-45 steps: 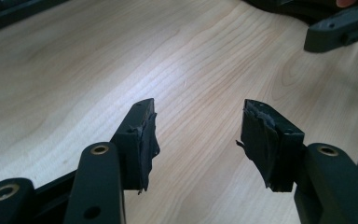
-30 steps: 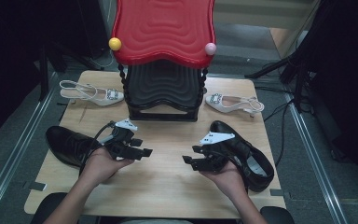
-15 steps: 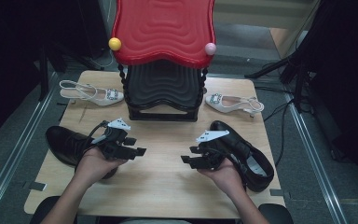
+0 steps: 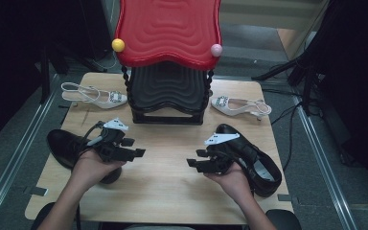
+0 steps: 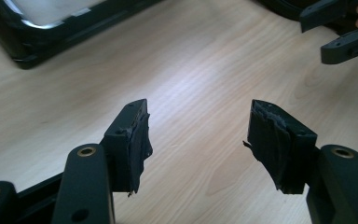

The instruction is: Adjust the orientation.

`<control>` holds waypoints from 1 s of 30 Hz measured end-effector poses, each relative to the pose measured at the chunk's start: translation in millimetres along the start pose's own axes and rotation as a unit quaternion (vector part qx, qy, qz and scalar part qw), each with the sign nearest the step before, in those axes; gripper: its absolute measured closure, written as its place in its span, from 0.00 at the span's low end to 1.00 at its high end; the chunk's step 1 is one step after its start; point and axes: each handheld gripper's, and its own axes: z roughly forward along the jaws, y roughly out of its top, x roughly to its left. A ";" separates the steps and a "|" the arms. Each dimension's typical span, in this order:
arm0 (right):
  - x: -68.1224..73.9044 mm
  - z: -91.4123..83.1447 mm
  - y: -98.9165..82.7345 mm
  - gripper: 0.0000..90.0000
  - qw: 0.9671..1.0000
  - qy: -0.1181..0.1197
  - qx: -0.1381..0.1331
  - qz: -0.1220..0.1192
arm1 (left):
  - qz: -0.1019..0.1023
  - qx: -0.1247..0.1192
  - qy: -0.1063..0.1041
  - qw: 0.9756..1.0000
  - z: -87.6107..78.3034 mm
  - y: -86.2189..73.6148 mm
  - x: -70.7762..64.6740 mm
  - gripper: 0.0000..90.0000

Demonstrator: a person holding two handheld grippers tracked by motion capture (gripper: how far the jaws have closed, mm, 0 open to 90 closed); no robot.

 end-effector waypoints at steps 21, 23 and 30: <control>5.1 18.8 16.0 0.51 0.999 0.023 0.019 -0.019 | -0.049 0.010 0.110 0.993 -71.5 -6.8 54.3 0.45; 5.9 20.1 16.7 0.50 0.999 0.024 0.020 -0.021 | -0.063 0.007 0.111 0.992 -77.0 -11.5 60.7 0.45; 7.7 25.2 16.8 0.49 0.999 0.025 0.032 -0.024 | -0.091 0.010 0.122 0.988 -81.1 -31.9 81.5 0.41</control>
